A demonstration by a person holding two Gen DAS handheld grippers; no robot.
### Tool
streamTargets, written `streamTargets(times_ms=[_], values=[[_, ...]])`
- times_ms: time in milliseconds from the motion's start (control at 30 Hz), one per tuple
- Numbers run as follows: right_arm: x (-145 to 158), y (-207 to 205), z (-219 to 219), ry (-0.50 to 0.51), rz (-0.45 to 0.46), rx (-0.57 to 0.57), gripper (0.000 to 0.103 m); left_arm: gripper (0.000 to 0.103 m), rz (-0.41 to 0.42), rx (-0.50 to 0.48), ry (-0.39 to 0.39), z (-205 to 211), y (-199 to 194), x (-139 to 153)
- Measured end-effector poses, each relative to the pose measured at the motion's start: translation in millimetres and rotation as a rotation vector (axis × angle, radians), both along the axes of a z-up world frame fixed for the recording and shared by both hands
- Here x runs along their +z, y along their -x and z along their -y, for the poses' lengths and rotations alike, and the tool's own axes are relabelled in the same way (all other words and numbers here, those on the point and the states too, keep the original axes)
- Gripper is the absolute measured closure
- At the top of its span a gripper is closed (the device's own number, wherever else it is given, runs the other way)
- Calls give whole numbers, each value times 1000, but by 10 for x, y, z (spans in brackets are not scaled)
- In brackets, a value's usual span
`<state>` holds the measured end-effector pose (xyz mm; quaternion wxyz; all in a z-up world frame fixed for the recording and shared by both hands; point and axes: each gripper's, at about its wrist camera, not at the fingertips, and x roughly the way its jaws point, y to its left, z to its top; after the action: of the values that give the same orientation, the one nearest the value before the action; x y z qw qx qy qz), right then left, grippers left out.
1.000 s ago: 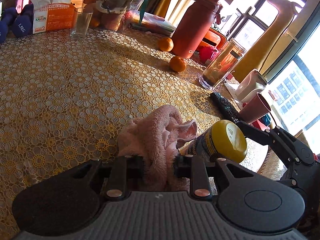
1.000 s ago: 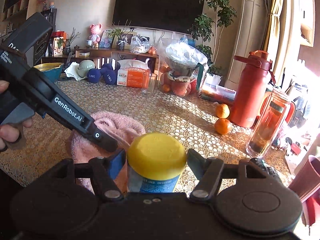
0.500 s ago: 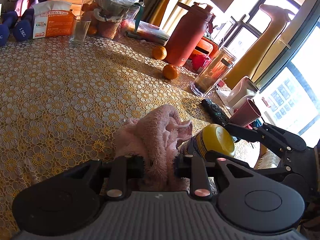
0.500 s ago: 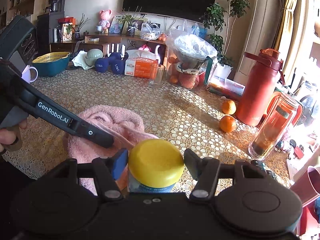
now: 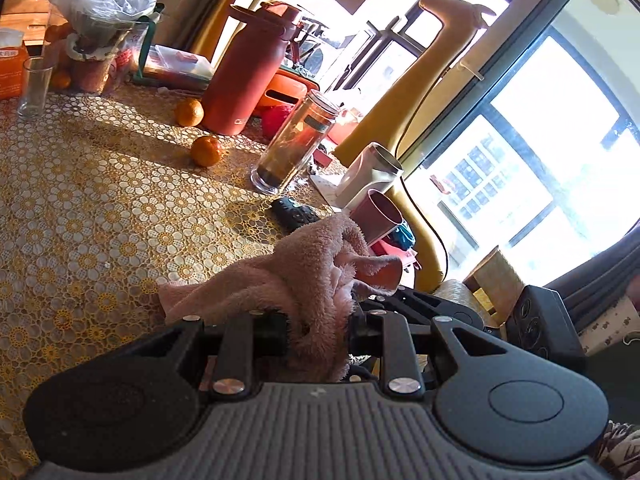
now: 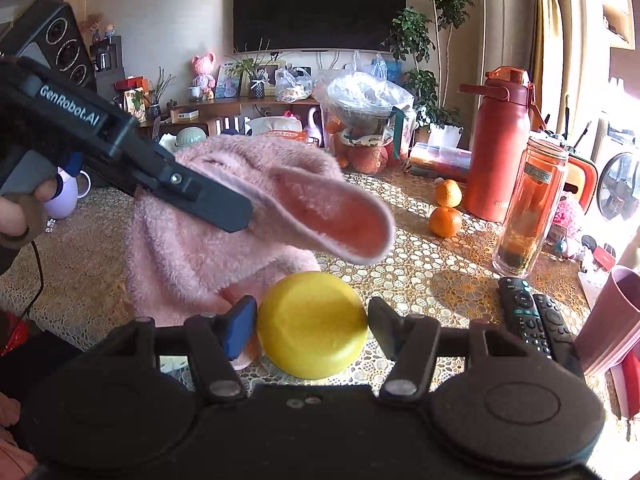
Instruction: Organize objects
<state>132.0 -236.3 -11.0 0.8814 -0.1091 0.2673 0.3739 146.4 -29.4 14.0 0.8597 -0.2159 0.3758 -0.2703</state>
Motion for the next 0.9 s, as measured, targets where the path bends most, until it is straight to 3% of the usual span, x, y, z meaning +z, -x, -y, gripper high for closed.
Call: streamTargets(times_ms=[133,400,700,800,900], values=[[-18,33,10,-10,19,2,43,78,-43,-19,0,124,-127,-137],[-32,20,77,-40,10,-13,43,79,-110,41,23,-43,-287,-397],[-61,37,173,-77,-16,-33,43,79,-217,125,-57,-220,-440,-790],[-66,42,172,-76,-14,-32,43,79,-230,139,-78,-278,-429,-812],[-67,52,160,-70,-6,-31,43,78,-190,128,-78,-319,-359,-655]])
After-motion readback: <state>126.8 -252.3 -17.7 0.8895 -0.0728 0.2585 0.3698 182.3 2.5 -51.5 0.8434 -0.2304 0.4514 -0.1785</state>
